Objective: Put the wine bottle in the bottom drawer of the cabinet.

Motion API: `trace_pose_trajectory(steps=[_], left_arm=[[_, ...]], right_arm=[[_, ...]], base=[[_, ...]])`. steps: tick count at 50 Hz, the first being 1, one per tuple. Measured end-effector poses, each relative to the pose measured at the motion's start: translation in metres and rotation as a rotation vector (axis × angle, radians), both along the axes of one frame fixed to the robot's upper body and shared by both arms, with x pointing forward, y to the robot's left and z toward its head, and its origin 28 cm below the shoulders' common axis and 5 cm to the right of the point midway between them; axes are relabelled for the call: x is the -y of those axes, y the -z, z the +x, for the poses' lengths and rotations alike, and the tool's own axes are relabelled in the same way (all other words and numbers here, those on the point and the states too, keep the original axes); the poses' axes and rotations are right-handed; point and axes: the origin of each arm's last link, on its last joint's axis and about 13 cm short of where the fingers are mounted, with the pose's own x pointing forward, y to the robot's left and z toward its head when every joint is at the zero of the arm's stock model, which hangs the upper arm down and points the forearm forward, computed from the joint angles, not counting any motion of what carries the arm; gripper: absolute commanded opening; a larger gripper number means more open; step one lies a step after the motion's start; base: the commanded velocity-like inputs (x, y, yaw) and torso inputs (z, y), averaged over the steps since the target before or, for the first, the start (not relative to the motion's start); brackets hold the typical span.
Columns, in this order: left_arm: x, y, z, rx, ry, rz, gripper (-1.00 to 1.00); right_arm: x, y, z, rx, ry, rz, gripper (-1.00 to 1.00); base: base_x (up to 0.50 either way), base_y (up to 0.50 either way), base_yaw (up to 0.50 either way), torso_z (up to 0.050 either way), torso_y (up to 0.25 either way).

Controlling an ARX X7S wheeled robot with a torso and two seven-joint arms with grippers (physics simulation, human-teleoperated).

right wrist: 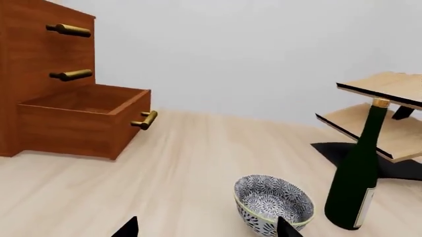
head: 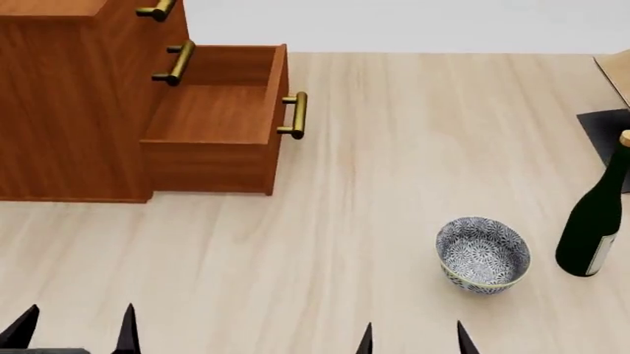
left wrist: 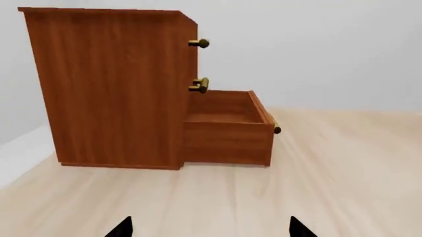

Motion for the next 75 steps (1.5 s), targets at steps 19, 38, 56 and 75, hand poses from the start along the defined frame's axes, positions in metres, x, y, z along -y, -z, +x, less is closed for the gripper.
trace_pose_trajectory(steps=[19, 38, 56, 75], left_arm=[[0.0, -0.086, -0.022, 0.054, 0.026, -0.062, 1.0], [0.01, -0.134, -0.053, 0.204, 0.104, 0.002, 1.0], [0.014, -0.149, -0.072, 0.254, 0.14, -0.018, 1.0], [0.007, -0.148, -0.076, 0.22, 0.112, -0.059, 1.0]], right_arm=[[0.002, -0.054, -0.014, 0.054, -0.01, 0.028, 1.0], [0.003, -0.092, -0.042, 0.137, -0.021, 0.022, 1.0], [0.001, -0.107, -0.056, 0.156, -0.015, -0.017, 1.0], [-0.004, -0.113, -0.061, 0.167, -0.025, -0.028, 1.0]], base=[[0.0, 0.0, 0.0, 0.0, 0.0], [0.0, 0.0, 0.0, 0.0, 0.0], [0.0, 0.0, 0.0, 0.0, 0.0], [0.0, 0.0, 0.0, 0.0, 0.0]])
